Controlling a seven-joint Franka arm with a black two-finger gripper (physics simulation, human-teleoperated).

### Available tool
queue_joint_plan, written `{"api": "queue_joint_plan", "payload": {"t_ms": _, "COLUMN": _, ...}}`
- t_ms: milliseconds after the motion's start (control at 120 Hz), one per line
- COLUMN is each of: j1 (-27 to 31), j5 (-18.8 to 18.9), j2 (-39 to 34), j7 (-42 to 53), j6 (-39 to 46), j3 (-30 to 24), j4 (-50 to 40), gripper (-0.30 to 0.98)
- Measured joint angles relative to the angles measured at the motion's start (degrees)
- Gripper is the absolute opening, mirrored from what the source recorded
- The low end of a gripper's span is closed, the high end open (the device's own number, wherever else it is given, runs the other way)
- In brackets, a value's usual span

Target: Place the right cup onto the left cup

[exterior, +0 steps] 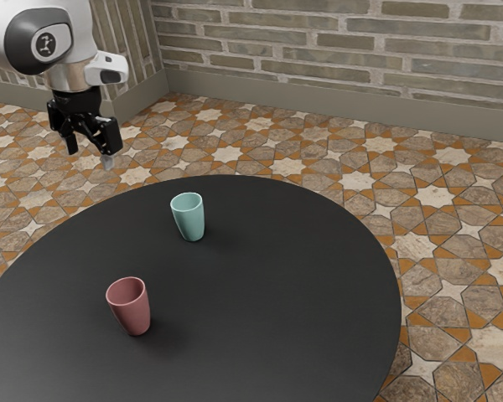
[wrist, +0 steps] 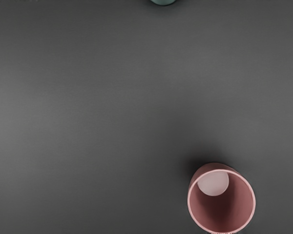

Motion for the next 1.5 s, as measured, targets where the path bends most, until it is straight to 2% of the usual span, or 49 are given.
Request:
{"api": "queue_joint_plan", "payload": {"t_ms": 217, "j1": -0.02, "j5": -0.05, "j2": -0.2, "j7": 0.02, "j6": 0.15, "j3": -0.6, "j4": -1.01, "gripper": 0.69}}
{"api": "queue_joint_plan", "payload": {"t_ms": 317, "j1": 0.81, "j5": -0.57, "j2": -0.94, "j7": -0.02, "j6": 0.46, "j3": -0.7, "j4": -4.59, "gripper": 0.69}}
{"api": "queue_joint_plan", "payload": {"t_ms": 675, "j1": 1.02, "j5": -8.46, "j2": -0.99, "j7": -0.16, "j6": 7.9, "j3": -2.55, "j4": -19.35, "gripper": 0.69}}
{"api": "queue_joint_plan", "payload": {"t_ms": 925, "j1": 0.95, "j5": -10.88, "j2": 0.97, "j7": -0.81, "j6": 14.98, "j3": -4.55, "j4": -26.83, "gripper": 0.69}}
{"api": "queue_joint_plan", "payload": {"t_ms": 1500, "j1": 1.13, "j5": -12.12, "j2": 8.54, "j7": -2.16, "j6": 26.17, "j3": -4.58, "j4": -28.26, "gripper": 0.69}}
